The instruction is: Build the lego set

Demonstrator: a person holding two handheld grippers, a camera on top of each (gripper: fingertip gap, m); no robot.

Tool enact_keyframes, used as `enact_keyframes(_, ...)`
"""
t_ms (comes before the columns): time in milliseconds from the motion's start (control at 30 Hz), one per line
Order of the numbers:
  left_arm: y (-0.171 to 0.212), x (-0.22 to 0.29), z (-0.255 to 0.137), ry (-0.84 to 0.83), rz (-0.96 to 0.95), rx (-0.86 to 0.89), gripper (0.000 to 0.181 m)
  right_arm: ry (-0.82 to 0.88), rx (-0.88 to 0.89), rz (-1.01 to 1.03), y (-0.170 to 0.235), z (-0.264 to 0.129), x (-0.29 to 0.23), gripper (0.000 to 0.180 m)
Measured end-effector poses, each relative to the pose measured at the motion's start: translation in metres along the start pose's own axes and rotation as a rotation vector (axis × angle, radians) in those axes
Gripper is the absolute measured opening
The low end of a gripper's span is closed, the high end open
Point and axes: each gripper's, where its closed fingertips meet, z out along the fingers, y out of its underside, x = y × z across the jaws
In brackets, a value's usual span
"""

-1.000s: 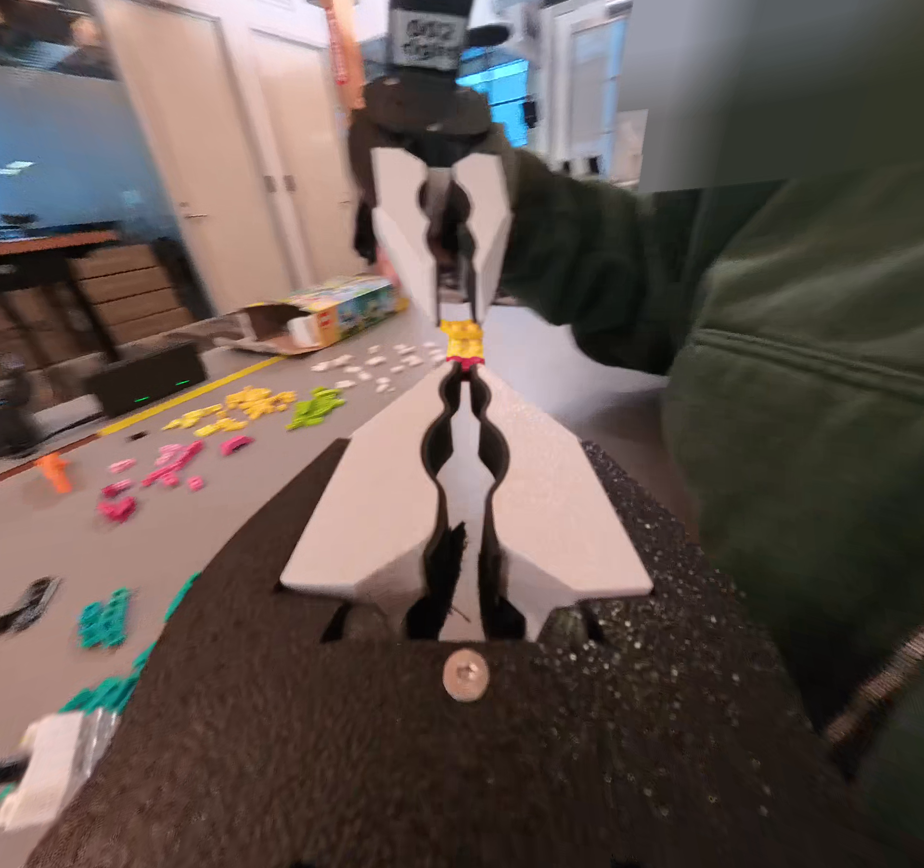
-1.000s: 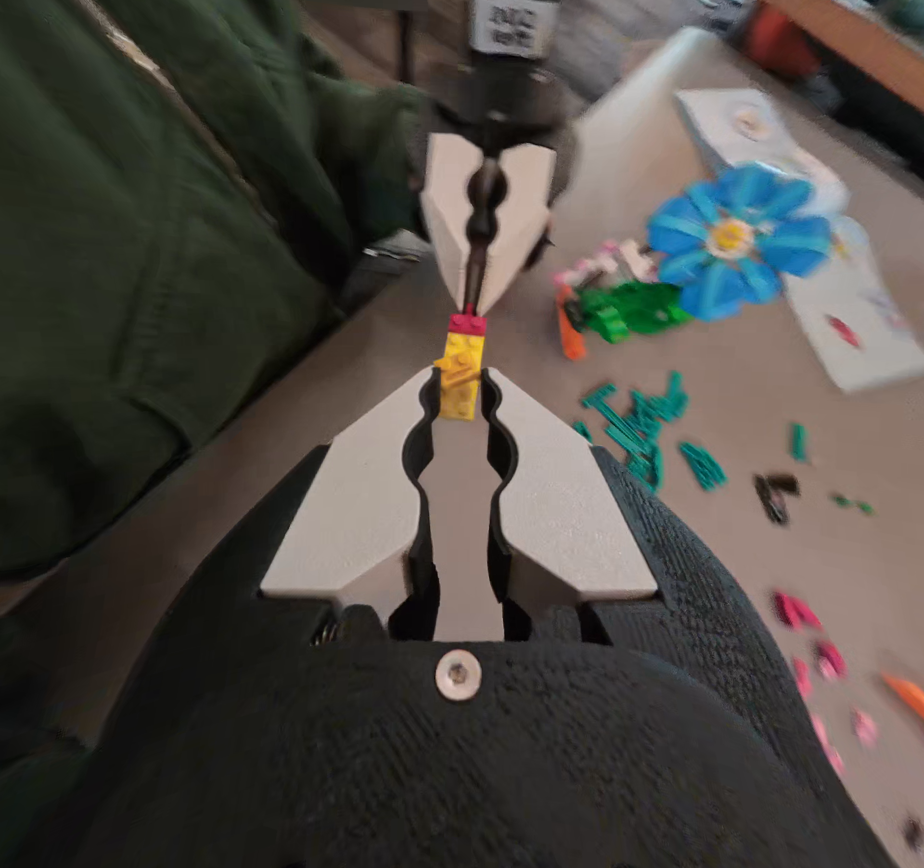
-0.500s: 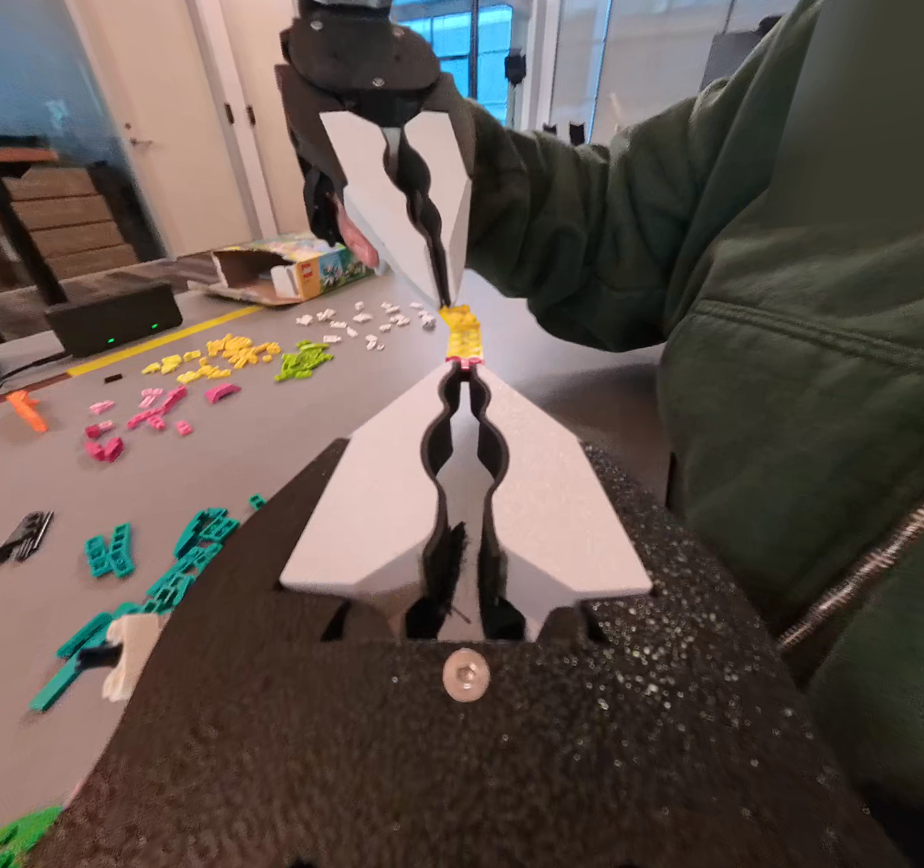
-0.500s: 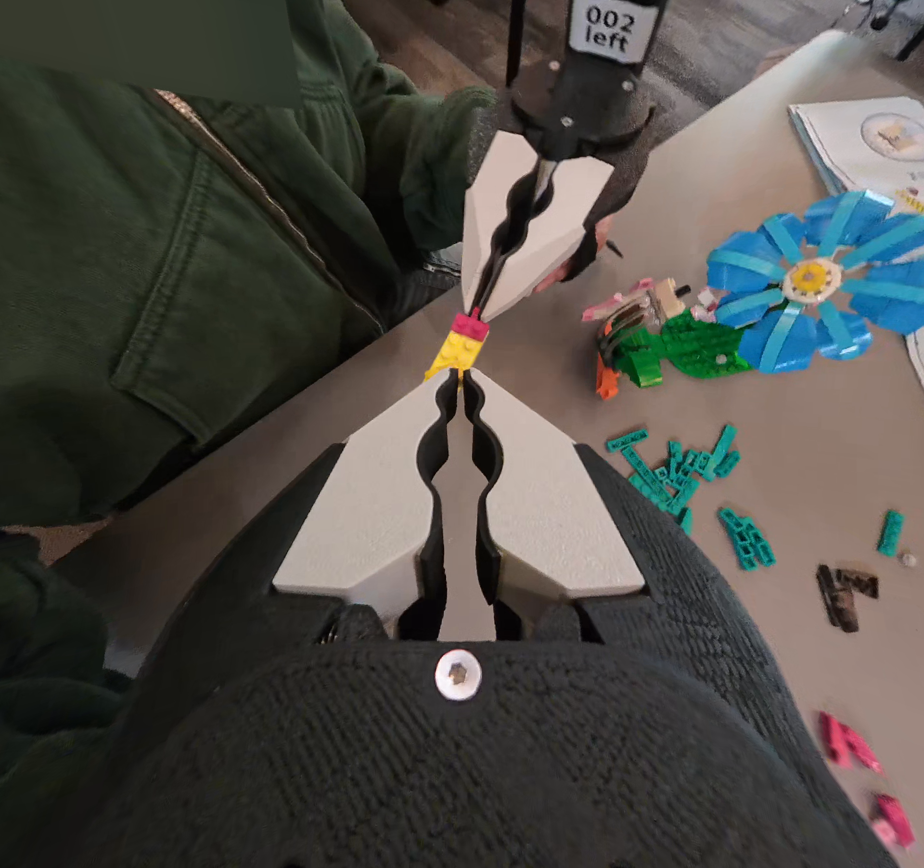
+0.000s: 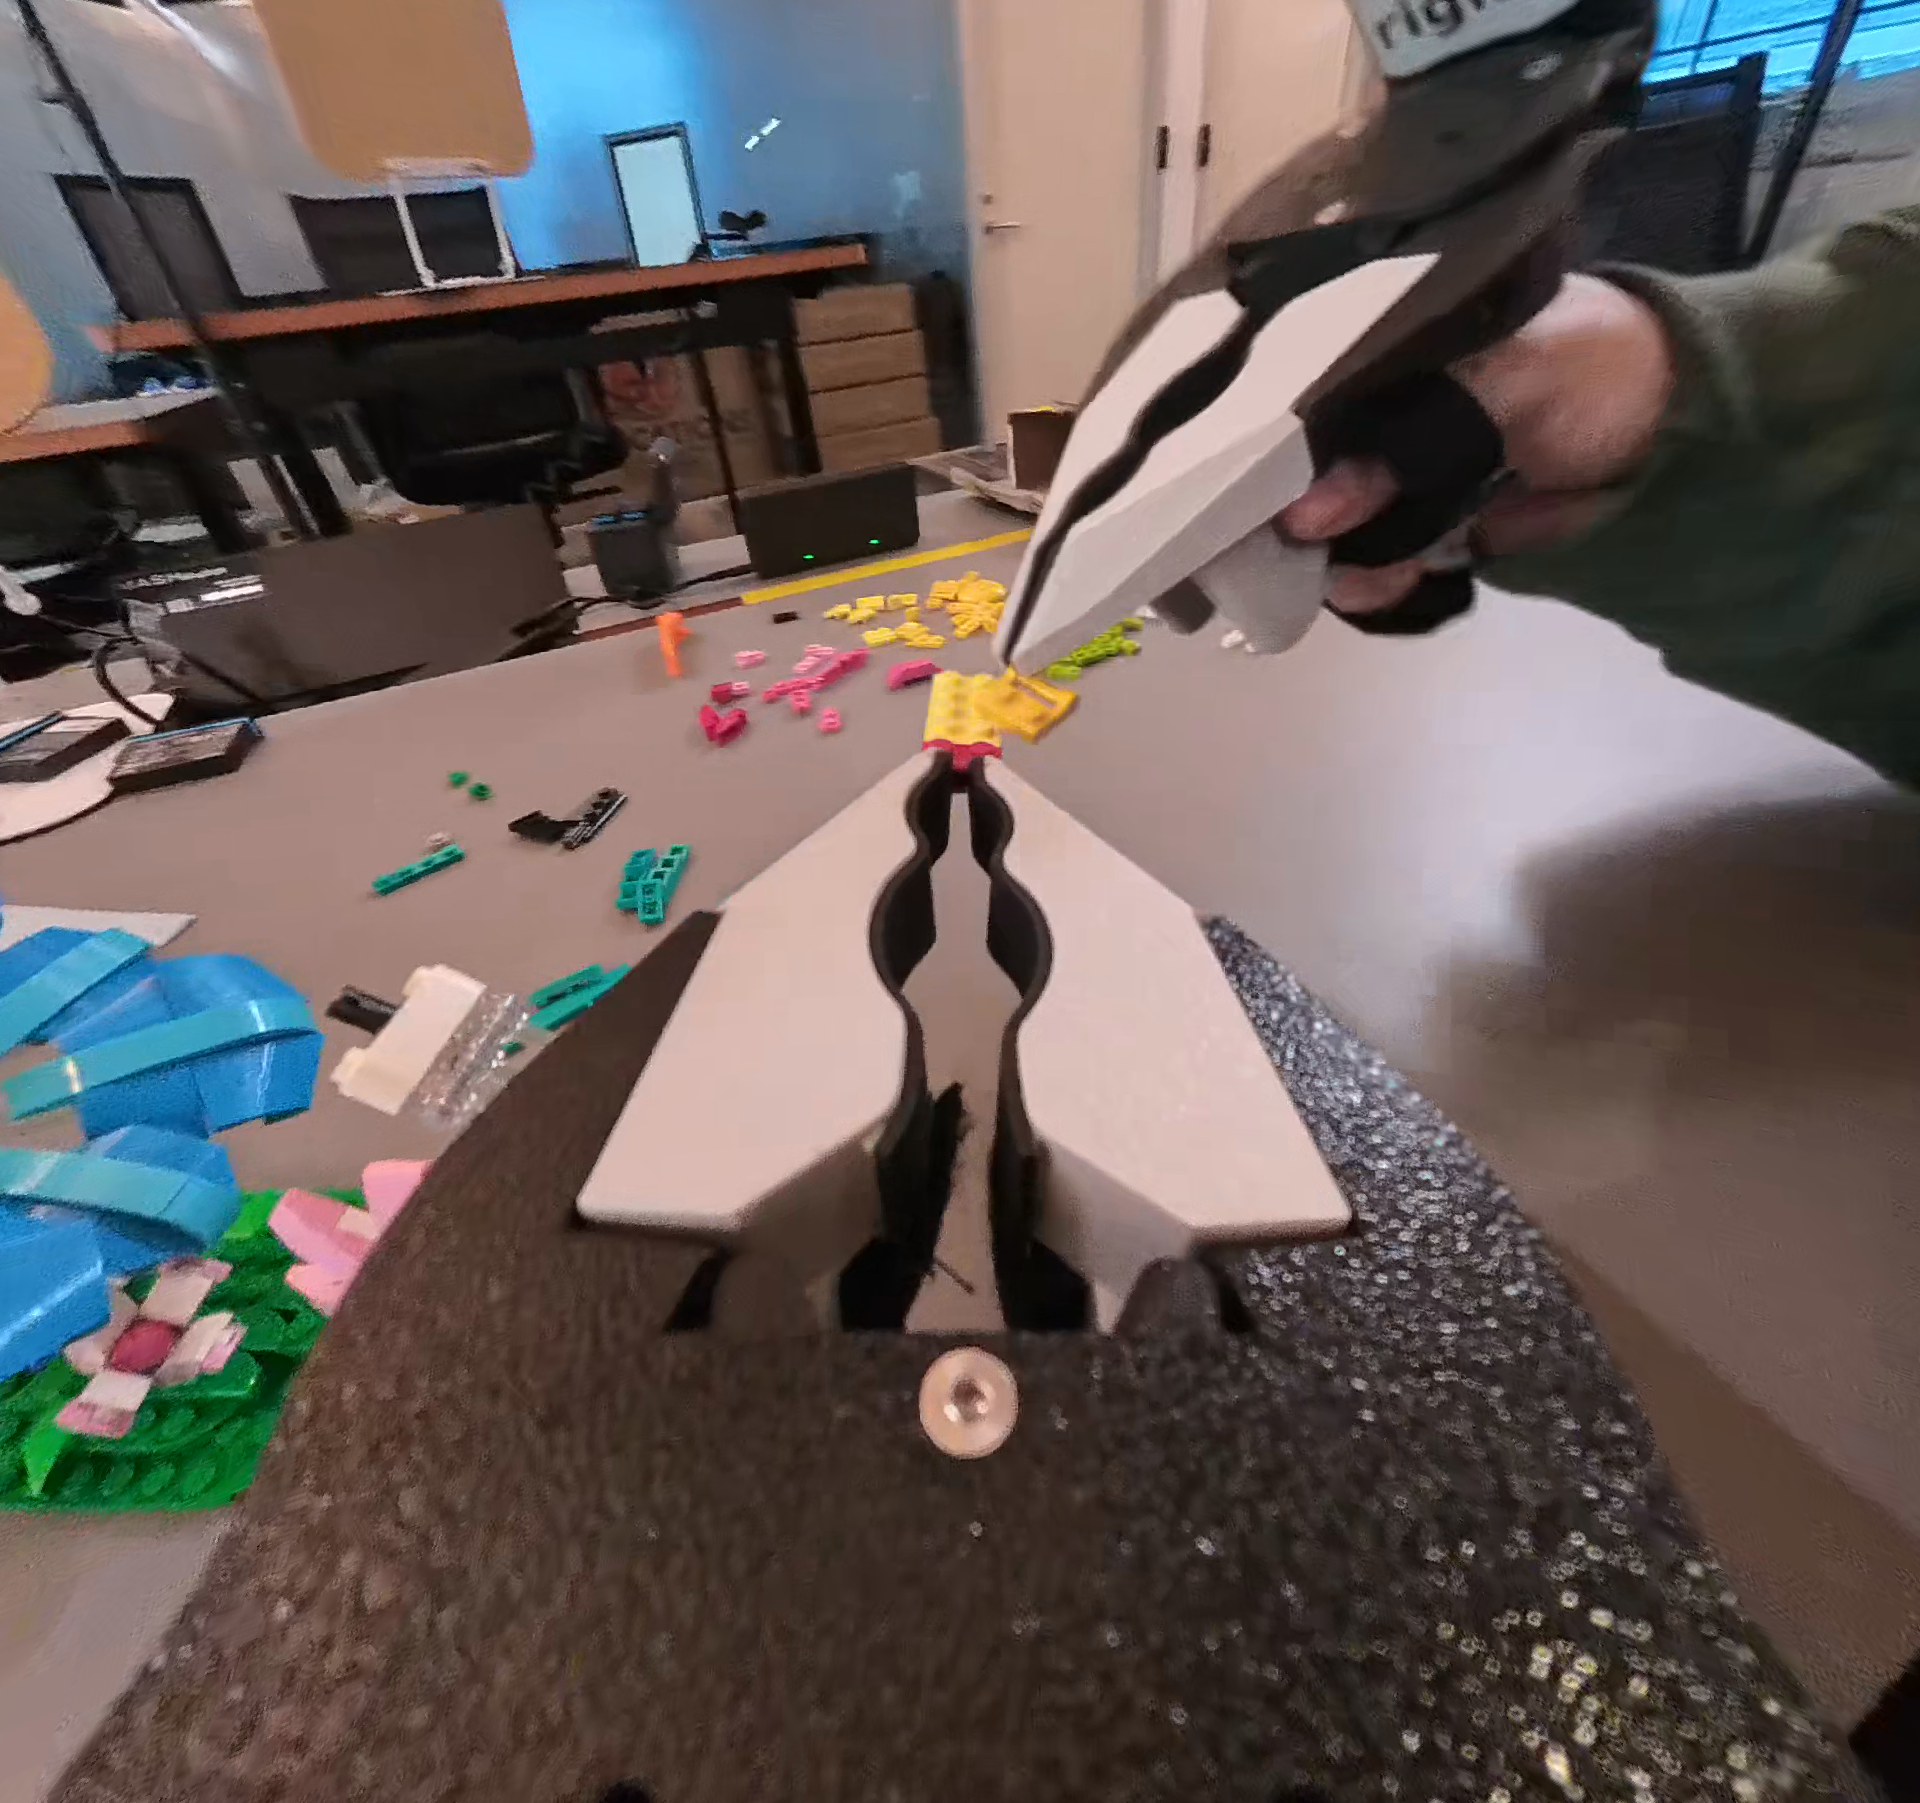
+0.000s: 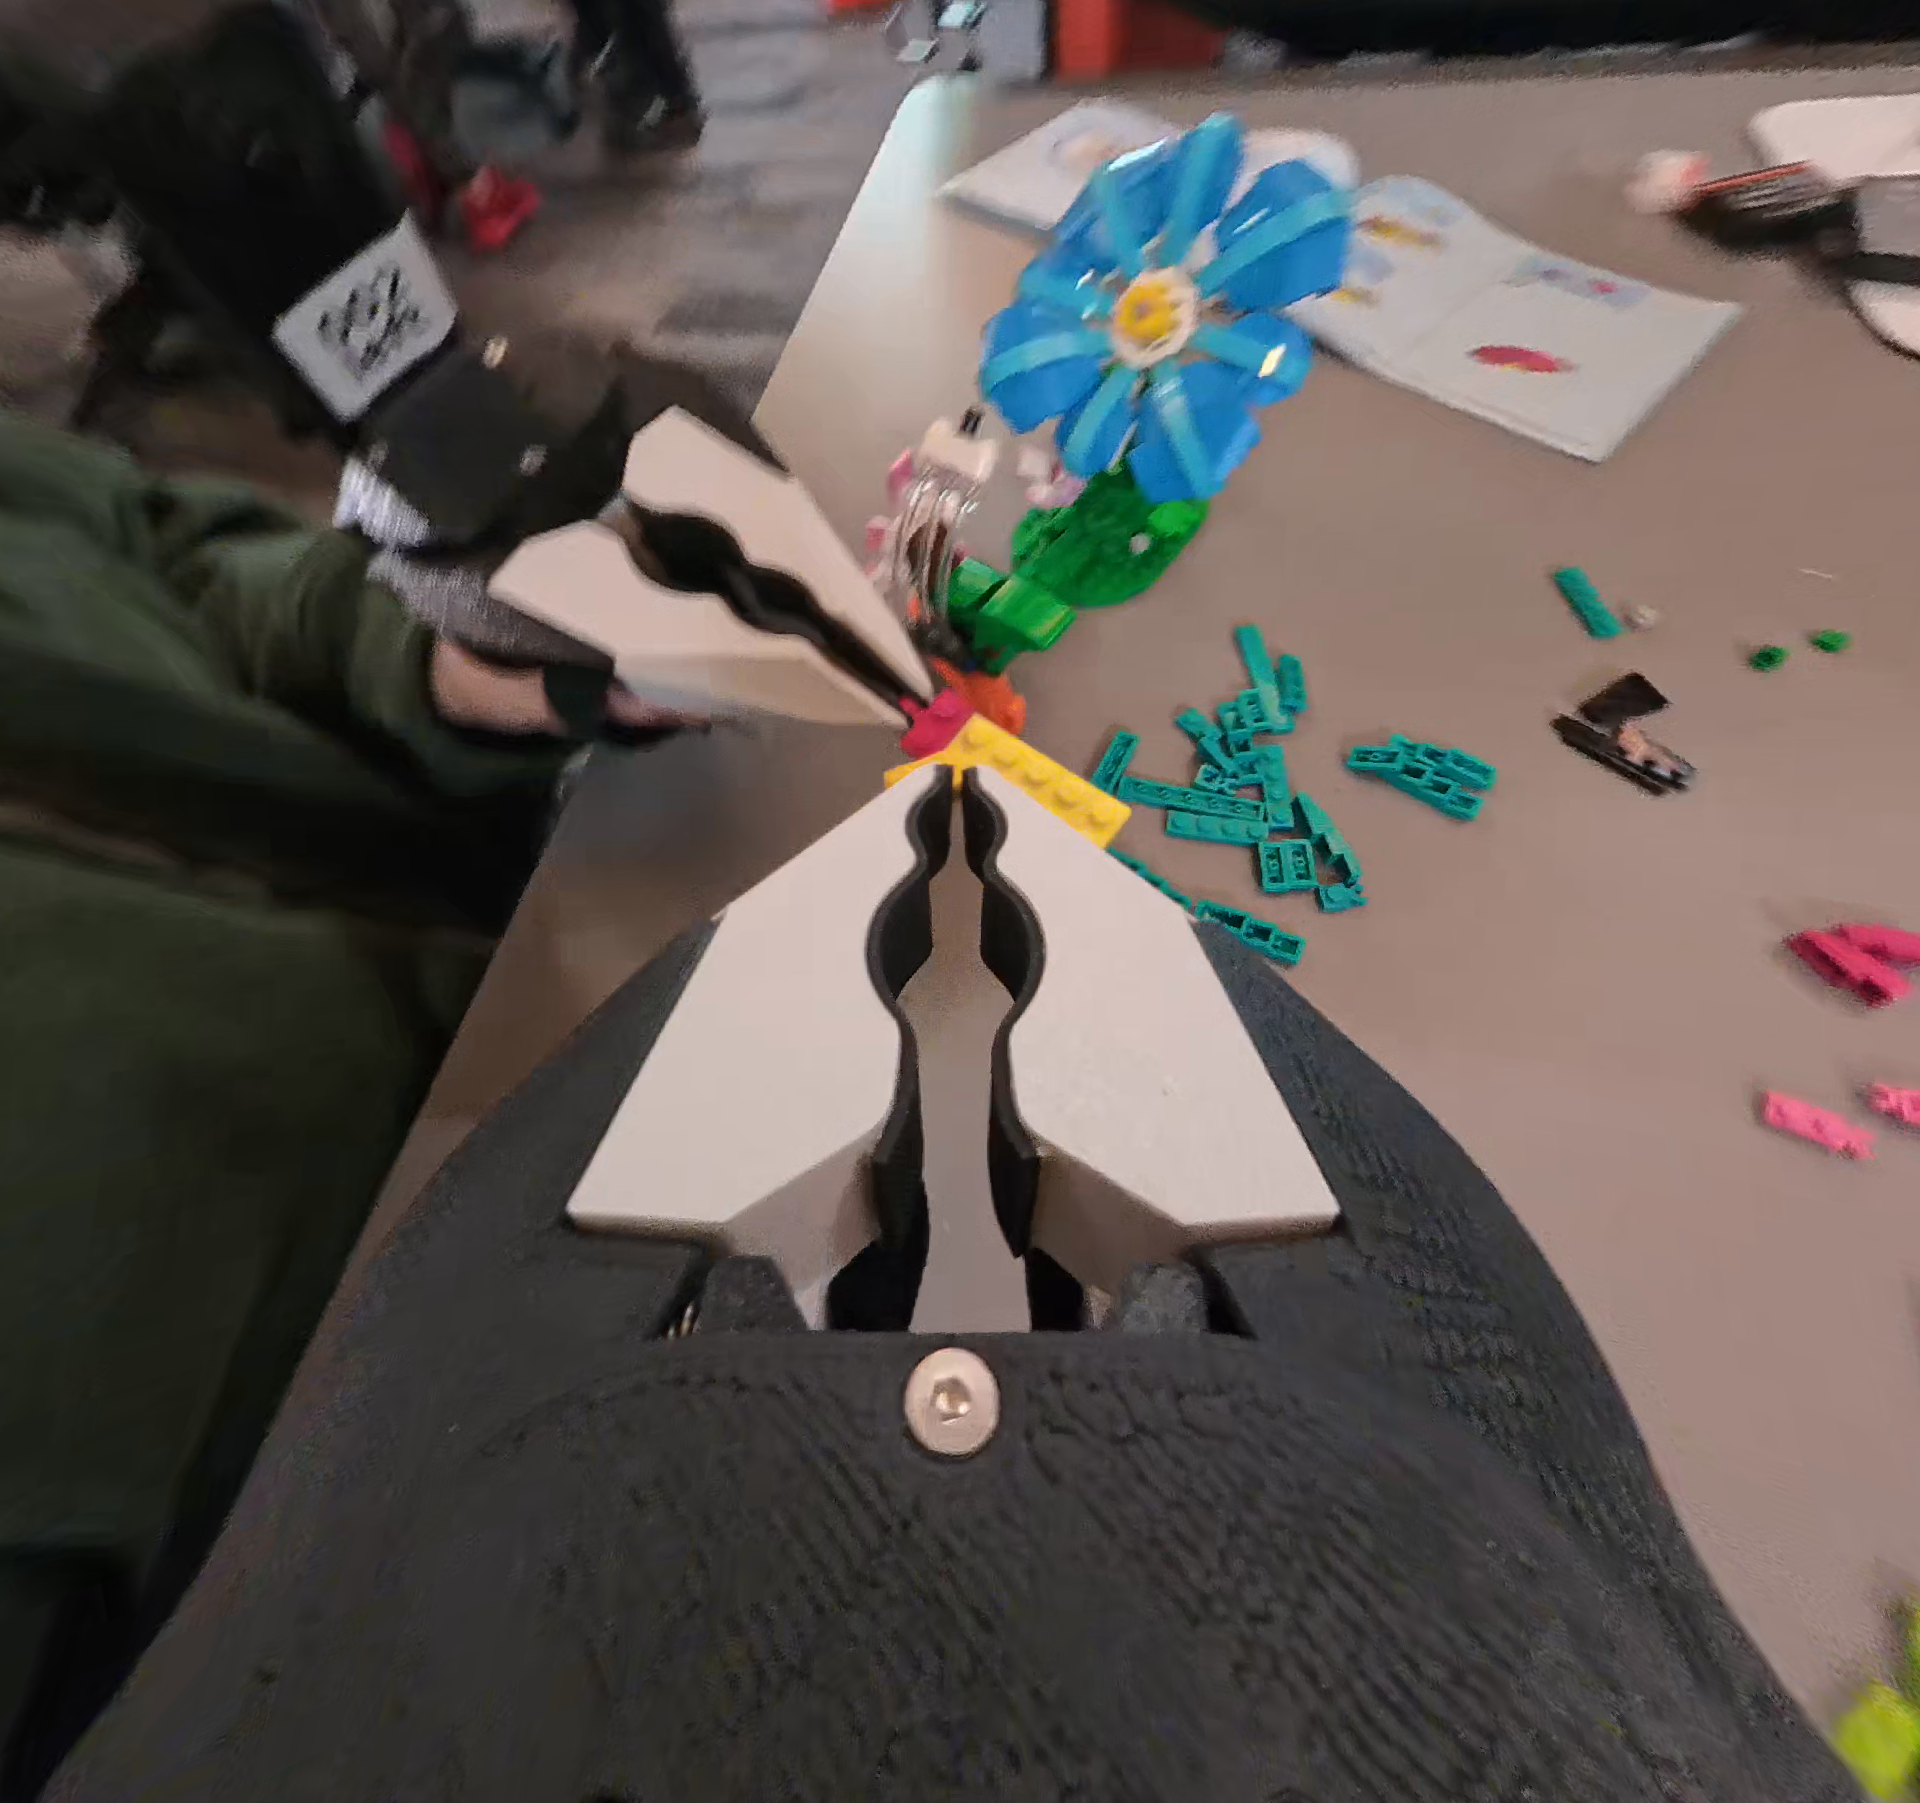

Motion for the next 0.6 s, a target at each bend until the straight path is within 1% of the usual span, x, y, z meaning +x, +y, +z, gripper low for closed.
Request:
enact_keyframes(167,-0.005,-0.007,0.001,-0.064,-0.013,0.056,0.000,0.190,0.203,0.172,-0.015,-0.004,0.017,0.000)
enact_keyframes(267,-0.009,-0.010,0.000,-0.091,-0.002,0.084,0.000,0.260,0.272,0.236,-0.019,-0.006,0.024,0.000)
enact_keyframes(467,-0.010,-0.011,0.001,-0.104,0.003,0.092,0.000,0.284,0.252,0.242,-0.018,0.006,0.017,0.000)
enact_keyframes(600,-0.010,-0.012,-0.001,-0.102,-0.009,0.098,0.000,0.326,0.225,0.216,-0.015,0.007,0.018,0.000)
